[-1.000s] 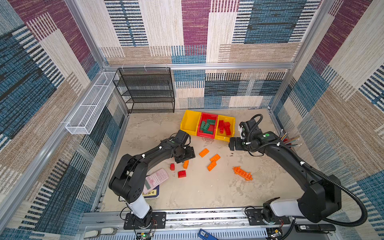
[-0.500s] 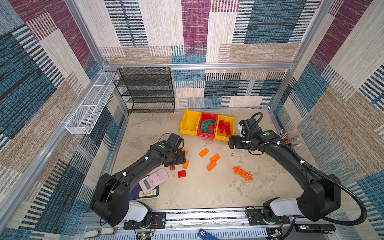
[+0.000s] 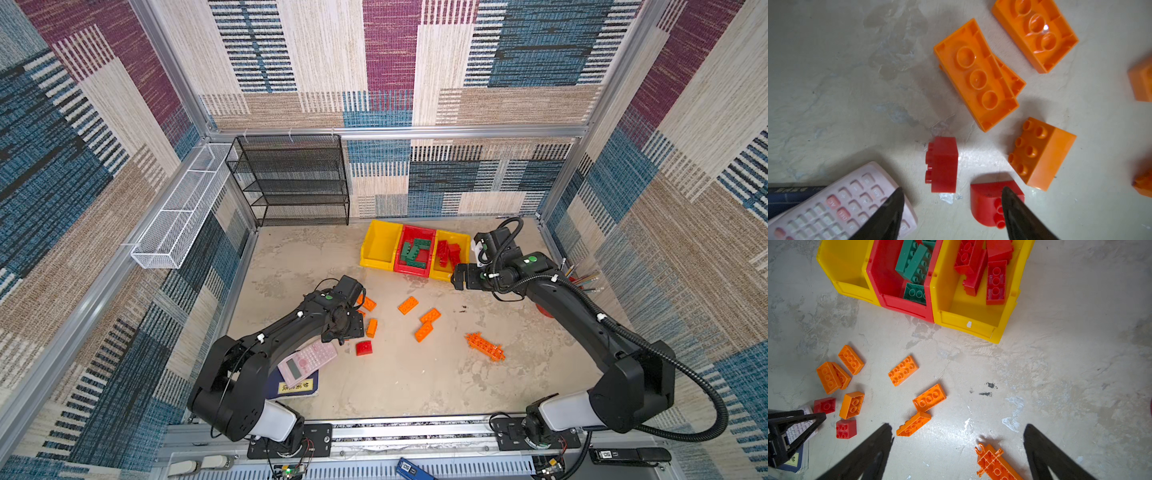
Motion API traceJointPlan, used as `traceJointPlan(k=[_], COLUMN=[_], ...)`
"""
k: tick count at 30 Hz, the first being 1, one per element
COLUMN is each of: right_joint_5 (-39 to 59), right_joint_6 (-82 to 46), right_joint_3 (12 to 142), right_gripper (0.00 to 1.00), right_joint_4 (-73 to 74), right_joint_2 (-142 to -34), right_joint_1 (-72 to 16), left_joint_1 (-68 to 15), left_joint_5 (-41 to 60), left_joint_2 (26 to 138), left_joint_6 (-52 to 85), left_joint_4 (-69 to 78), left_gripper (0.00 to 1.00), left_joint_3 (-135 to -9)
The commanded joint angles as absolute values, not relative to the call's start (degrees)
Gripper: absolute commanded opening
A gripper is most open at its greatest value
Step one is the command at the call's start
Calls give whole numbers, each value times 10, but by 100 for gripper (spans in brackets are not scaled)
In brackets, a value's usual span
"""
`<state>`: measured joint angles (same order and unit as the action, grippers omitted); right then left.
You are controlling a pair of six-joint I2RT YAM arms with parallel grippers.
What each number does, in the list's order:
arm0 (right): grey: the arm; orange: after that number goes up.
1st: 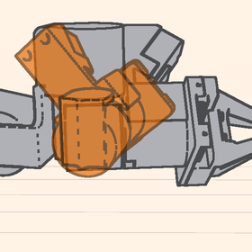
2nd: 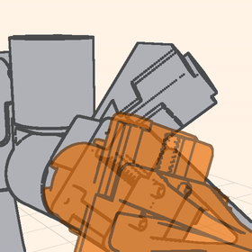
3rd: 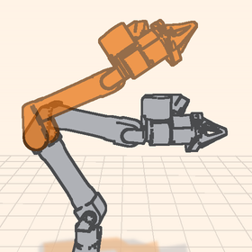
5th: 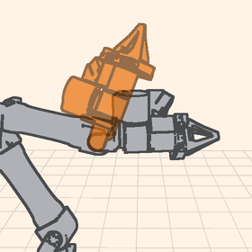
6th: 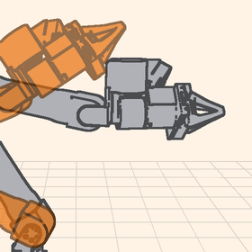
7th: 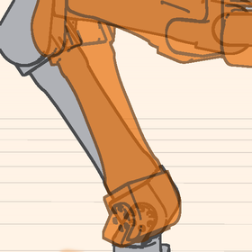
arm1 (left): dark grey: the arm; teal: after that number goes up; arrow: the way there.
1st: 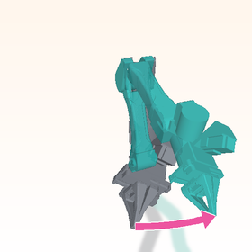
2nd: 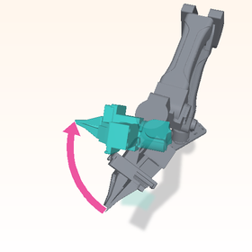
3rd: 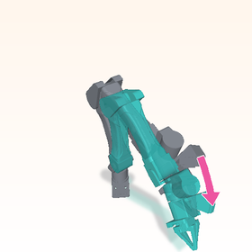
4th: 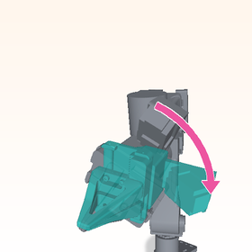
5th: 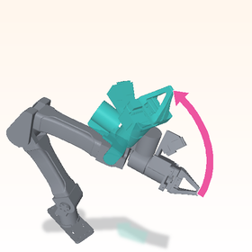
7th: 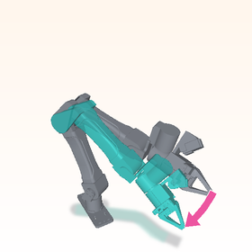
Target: Sort the legos into containers by color
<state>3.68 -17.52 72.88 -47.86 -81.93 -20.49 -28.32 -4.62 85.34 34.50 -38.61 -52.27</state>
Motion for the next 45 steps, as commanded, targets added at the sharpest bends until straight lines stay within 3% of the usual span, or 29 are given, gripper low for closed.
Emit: traceJointPlan(k=[1,10,16,26,36,45], right_joint_5=[51,40,35,15,-8,-25], right_joint_6=[-170,-166,-167,-169,-182,-196], right_joint_3=[730,723,714,714,702,681], right_gripper=[100,100,100,100,100,100], right_joint_4=[-483,-490,-490,-500,-511,-522], right_joint_2=[-812,-805,-803,-789,-751,-699], right_joint_1=[-205,-205,-204,-204,-203,-194], left_joint_1=[-280,-273,-269,-269,-281,-321], left_joint_5=[-57,-62,-61,-50,-25,60], left_joint_2=[874,914,937,974,1008,1154], left_joint_6=[340,335,328,306,265,257], left_joint_4=[-362,-364,-362,-393,-475,-505], left_gripper=[72,49,42,13,11,11], left_joint_3=[-528,-535,-540,-596,-785,-1067])
